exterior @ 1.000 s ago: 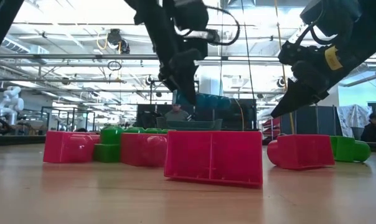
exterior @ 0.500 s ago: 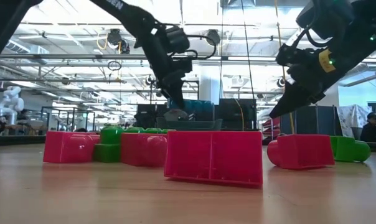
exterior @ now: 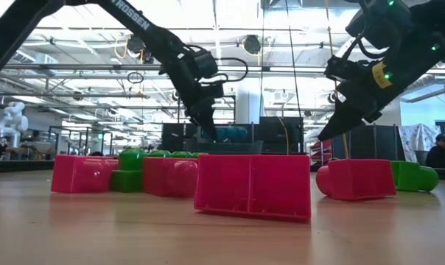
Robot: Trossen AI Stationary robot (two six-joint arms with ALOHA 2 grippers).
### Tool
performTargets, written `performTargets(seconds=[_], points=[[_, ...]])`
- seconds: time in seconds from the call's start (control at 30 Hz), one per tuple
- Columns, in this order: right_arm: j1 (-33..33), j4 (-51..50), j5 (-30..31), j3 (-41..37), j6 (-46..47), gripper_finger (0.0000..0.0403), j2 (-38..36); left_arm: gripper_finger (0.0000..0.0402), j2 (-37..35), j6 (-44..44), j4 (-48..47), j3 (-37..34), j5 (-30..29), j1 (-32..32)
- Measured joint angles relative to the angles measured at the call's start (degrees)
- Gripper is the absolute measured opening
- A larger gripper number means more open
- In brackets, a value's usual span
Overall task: Sort blocks by size
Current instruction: Put the blue game piece into the blue container, then put the red game piece into the blue container
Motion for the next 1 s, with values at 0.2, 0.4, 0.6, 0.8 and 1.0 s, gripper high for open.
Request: performTargets(seconds=[0.2,0.4,0.6,0.8,1.0], points=[[0.0,0.0,0.0,0.0,1.0,0.0004,0.0,0.0288,1.7,0.0,-0.2,0.0,0.1,-0.1],[0.0,0.0,0.0,0.0,2.6,0.0004,0.0,0.0289,1.7,-0.2,-0.3,0.0,0.1,-0.3],[0.0,0.0,0.0,0.0,3.3,0.0004,0.0,0.0294,1.7,-0.1,0.6,0.0,0.0,-0.3],[0.0,0.0,0.0,0.0,4.0,0.0004,0.0,0.0325,1.7,0.0,2.0,0.0,-0.4,-0.2],[0.0,0.0,0.0,0.0,4.0,0.0004,0.0,0.0342,1.7,0.0,1.7,0.0,-2.4,-0.2]])
